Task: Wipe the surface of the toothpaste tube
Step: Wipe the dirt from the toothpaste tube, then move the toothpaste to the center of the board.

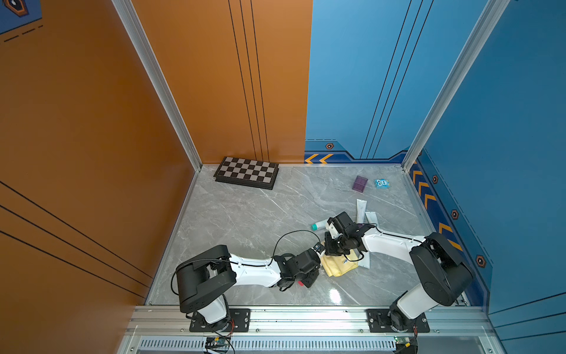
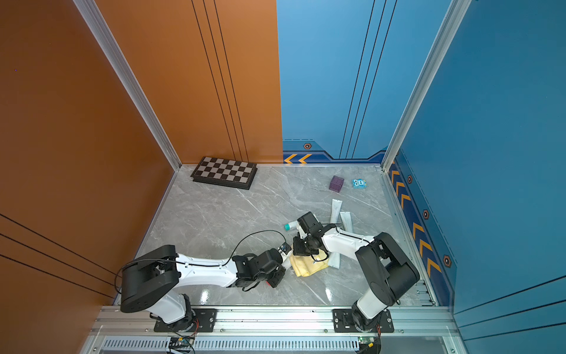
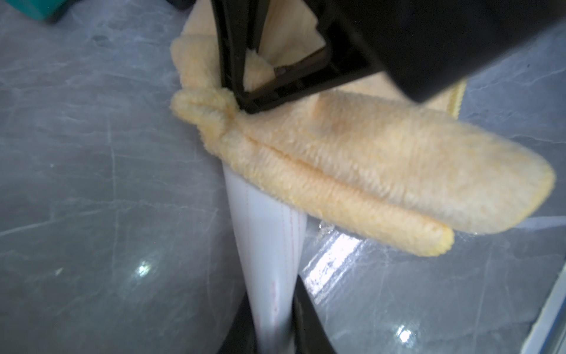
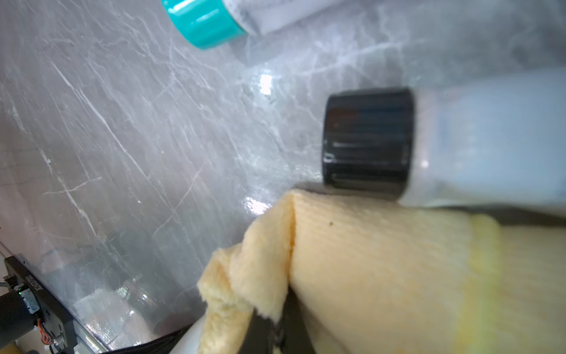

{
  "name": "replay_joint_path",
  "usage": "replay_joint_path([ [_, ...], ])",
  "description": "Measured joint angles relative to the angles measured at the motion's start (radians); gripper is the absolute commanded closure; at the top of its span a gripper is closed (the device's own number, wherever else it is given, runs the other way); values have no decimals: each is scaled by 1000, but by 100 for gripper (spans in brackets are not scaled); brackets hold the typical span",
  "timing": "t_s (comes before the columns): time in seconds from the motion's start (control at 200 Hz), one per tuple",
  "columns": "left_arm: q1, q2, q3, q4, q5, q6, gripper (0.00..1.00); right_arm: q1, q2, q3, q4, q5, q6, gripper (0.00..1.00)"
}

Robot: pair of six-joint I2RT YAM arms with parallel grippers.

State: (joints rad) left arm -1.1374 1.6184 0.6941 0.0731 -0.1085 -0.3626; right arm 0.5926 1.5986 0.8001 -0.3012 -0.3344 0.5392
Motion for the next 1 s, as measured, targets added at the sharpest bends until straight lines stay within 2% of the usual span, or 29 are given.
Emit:
replay_joint_path([
  [0.185,34,-15,-18,18,34,-4,83,-29,-23,114,-113,-49,0,100],
  [0.44,127,-69,-49,-34,39,-20,81,-124,-128,330,-208,-88,-19,100],
  [0.641,193,-75,-21,-111,42,1,80,-207,-182,349,-267,-100,-27,100],
  [1.001,308,38,140,-224,48,34,79,-259,-240,349,-327,-119,-46,100],
])
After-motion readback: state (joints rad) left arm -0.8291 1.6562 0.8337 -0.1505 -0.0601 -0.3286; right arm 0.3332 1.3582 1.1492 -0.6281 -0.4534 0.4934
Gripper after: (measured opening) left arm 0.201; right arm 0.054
